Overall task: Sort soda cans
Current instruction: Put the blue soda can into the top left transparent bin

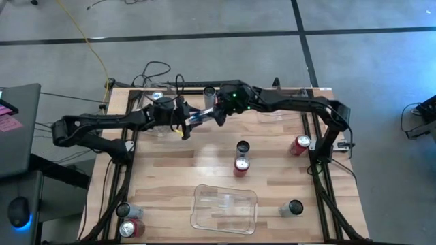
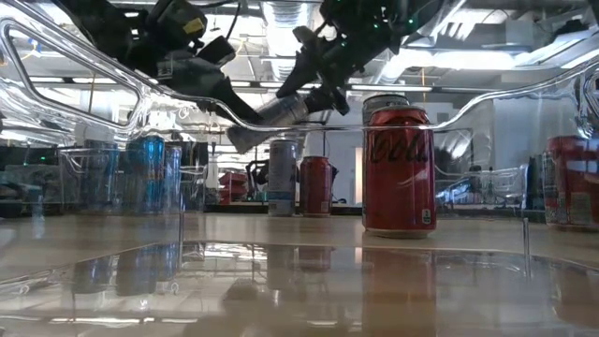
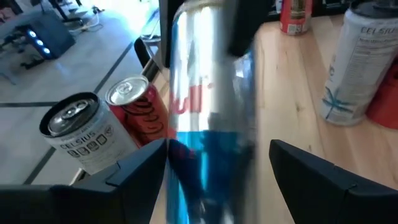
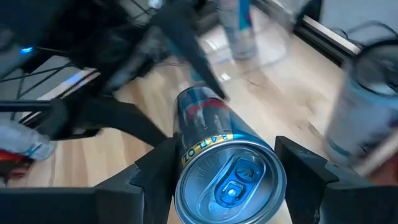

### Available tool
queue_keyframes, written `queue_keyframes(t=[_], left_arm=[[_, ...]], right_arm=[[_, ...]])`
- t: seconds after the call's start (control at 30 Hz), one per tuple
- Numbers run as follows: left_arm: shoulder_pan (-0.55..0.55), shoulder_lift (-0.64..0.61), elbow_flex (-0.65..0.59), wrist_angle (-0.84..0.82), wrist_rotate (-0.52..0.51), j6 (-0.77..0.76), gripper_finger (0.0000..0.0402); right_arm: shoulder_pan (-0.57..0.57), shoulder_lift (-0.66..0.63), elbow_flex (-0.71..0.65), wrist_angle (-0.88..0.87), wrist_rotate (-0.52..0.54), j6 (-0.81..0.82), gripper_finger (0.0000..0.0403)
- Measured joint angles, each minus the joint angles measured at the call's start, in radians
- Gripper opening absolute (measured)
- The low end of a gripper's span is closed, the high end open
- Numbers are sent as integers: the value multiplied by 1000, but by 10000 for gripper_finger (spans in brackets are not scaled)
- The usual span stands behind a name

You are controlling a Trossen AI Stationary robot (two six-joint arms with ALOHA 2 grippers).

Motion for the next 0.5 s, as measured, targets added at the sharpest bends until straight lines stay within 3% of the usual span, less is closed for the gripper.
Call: queue_keyframes(t=[0.5], left_arm=[[-9,14,0,21,10,4,281]], right_arm=[[30,-1,0,59,1,-74,240]])
